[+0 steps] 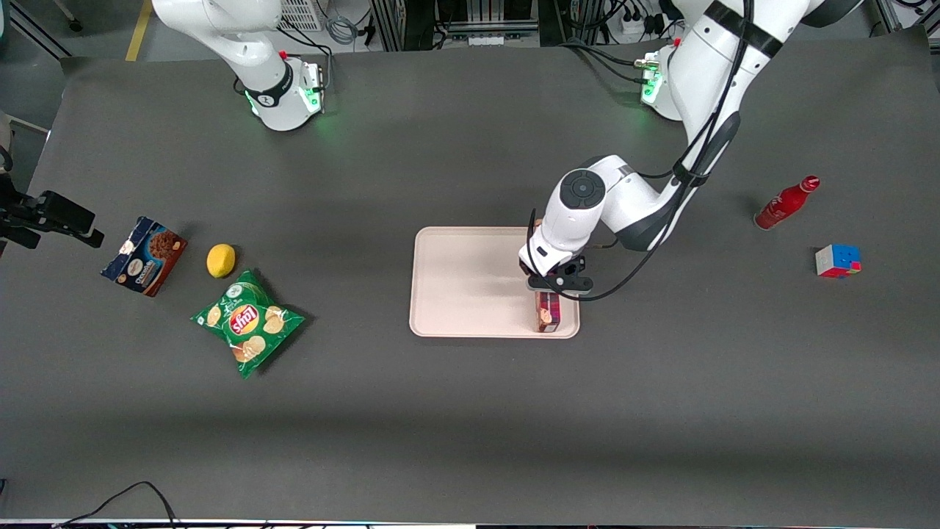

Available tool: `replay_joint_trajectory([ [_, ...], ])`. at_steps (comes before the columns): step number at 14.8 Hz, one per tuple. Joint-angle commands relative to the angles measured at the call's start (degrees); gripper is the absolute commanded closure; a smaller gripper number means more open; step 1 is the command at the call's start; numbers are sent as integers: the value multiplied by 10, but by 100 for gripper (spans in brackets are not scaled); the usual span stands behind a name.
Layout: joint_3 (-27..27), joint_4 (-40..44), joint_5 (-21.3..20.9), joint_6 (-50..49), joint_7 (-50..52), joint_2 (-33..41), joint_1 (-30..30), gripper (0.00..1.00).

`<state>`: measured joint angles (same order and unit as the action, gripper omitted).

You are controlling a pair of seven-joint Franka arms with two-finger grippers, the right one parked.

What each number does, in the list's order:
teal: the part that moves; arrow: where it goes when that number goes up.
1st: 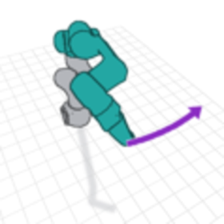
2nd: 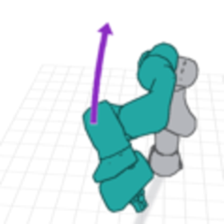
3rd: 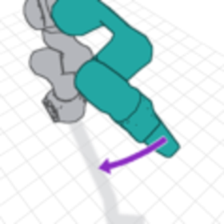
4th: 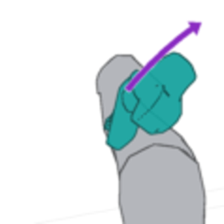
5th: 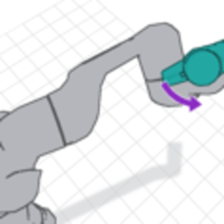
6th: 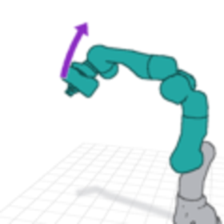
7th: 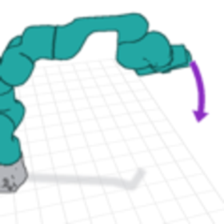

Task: Place red cookie box on tray
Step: 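Lower the box upright onto the tray and open the left gripper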

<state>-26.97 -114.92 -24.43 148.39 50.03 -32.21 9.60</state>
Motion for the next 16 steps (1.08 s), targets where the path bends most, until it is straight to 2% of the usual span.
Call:
replay_joint_trajectory([
  [1, 5, 12, -20, 5, 20, -8, 7, 75],
  [2, 5, 13, -20, 5, 20, -8, 7, 41],
  [4, 6, 14, -20, 5, 20, -8, 6, 8],
  [5, 6, 14, -20, 5, 20, -9, 6, 0],
  [16, 5, 21, -20, -5, 15, 6, 3, 0],
])
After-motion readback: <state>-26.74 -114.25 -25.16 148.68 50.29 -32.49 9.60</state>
